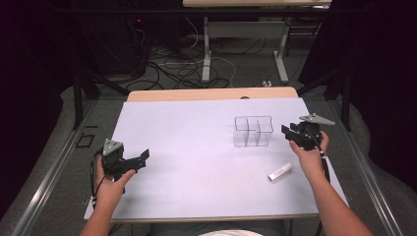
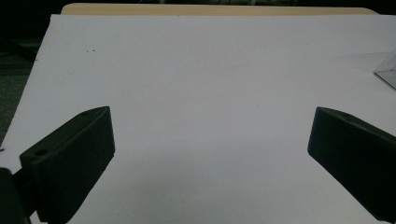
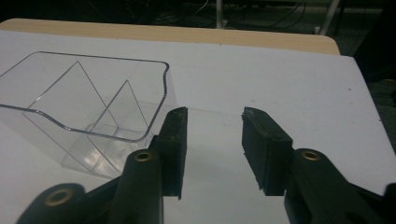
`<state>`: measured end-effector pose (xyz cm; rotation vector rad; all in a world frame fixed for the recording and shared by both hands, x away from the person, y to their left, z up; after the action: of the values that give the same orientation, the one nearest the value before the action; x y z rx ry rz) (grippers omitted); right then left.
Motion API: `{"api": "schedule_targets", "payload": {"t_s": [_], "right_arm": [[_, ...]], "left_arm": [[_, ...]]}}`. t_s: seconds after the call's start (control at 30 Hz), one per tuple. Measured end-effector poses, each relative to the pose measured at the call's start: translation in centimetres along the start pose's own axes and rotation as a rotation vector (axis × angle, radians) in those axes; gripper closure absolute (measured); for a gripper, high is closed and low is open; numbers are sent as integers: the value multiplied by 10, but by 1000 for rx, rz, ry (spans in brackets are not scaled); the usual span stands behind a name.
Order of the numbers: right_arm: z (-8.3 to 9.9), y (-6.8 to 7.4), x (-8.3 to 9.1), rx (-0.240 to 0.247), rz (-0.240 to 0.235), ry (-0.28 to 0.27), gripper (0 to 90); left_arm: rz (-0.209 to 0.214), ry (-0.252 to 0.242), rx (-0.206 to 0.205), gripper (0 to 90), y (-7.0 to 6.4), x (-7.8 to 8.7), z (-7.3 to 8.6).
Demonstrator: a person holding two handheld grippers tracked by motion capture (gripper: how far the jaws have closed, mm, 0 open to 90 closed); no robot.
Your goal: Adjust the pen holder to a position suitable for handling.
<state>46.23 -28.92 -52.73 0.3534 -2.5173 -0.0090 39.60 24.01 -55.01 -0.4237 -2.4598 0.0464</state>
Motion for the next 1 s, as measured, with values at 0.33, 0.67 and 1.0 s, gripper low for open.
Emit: {"api": "schedule_targets", "payload": {"t_s": [0.33, 0.67, 1.0], "right_arm": [[-3, 10, -19, 29, -16, 48, 815], [-4, 17, -36, 6, -21, 113, 900], [-15, 21, -47, 8, 19, 153, 900]], "left_arm": [[-4, 9, 0, 6, 1, -1, 1], [-6, 22, -3, 6, 0, -4, 3], [-6, 25, -2, 6, 1, -5, 3]]}}
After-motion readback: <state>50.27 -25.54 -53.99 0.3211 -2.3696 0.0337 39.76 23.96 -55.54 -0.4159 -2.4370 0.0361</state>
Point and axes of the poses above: each handheld gripper's, and its own axes: x roughly backward along the jaws, z roughly out of its underside, y roughly to its left, the point moved 7 cm from there along -x, roughly forward along the jaws, and after that the axes turned 5 degrees about y, right-handed, at the moved point
